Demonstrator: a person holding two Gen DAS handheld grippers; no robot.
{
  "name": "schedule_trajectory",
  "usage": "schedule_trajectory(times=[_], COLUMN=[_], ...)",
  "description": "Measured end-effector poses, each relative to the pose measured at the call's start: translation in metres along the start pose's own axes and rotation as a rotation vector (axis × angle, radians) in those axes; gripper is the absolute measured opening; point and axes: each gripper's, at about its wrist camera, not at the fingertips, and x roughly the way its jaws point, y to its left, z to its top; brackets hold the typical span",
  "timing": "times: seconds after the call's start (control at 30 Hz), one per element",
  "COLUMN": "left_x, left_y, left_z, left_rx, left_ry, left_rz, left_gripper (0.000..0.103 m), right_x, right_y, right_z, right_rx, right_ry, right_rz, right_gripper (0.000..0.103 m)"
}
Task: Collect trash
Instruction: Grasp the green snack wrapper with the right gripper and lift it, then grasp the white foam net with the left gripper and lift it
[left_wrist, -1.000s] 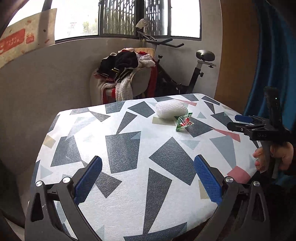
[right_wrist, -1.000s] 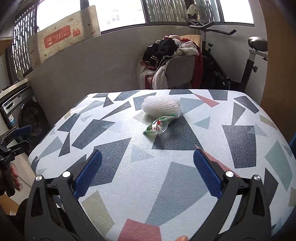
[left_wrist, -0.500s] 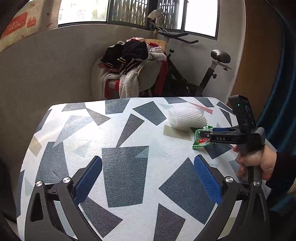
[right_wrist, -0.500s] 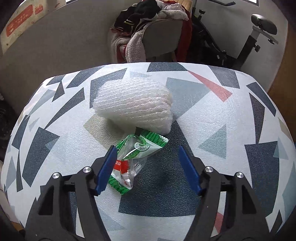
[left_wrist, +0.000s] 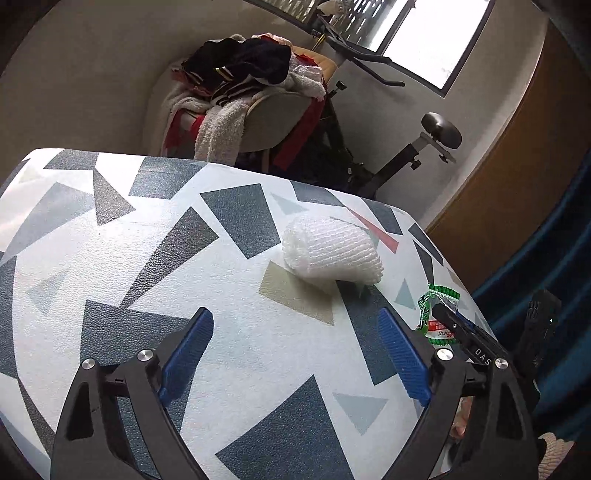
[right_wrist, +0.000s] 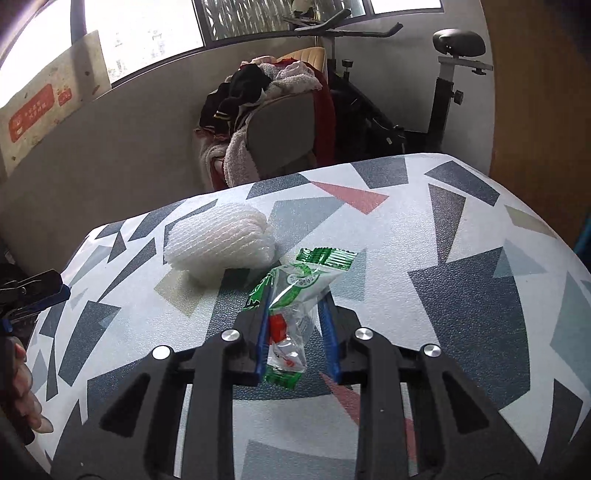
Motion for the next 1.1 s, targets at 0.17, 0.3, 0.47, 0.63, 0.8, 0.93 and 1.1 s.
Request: schedule_trajectory(times=[0.17, 0.3, 0.47, 0.63, 0.8, 0.93, 1.1], left_x=[0.051, 0.085, 0.117, 0.121, 0.078, 0.031, -0.031], left_y=[-0.004, 0.003, 0.014, 0.000, -0.019, -0.018, -0.018], left_z=[0.022, 0.034, 0.046, 0.047, 0.043, 0.035, 0.017], left_rx=[-0.105, -0.201, -0.319, -0.193, 0.007, 0.071, 0.126], left_ry=[0.008, 0.015, 0.026, 0.051, 0.018, 0.012, 0.021], left_rz=[-0.031, -0.041, -0.049, 0.002, 0.036, 0.037, 0.060], left_gripper=[0.087, 0.084, 0.075, 0.024, 0.017, 0.017, 0.017], right_x=[-0.006, -0.008, -0.006, -0.006, -0.005, -0.006, -0.016], right_y=[-0.030, -0.044, -0.030, -0.031, -0.033, -0.021, 0.004], right_z=[-0.002, -0.005, -0.005, -0.005, -0.005, -0.004, -0.001], right_rx=[0.151, 0.226, 0.152, 0.156, 0.163, 0.100, -0.025], right_ry=[-0.033, -0.047, -0.042, -0.041, -0.036, -0.029, -0.009], right_rz=[-0.016, 0.002, 0.018, 0.022, 0.024, -0.011, -0.011], right_gripper=[0.027, 0.027, 0.027, 0.027, 0.027, 0.027, 0.027])
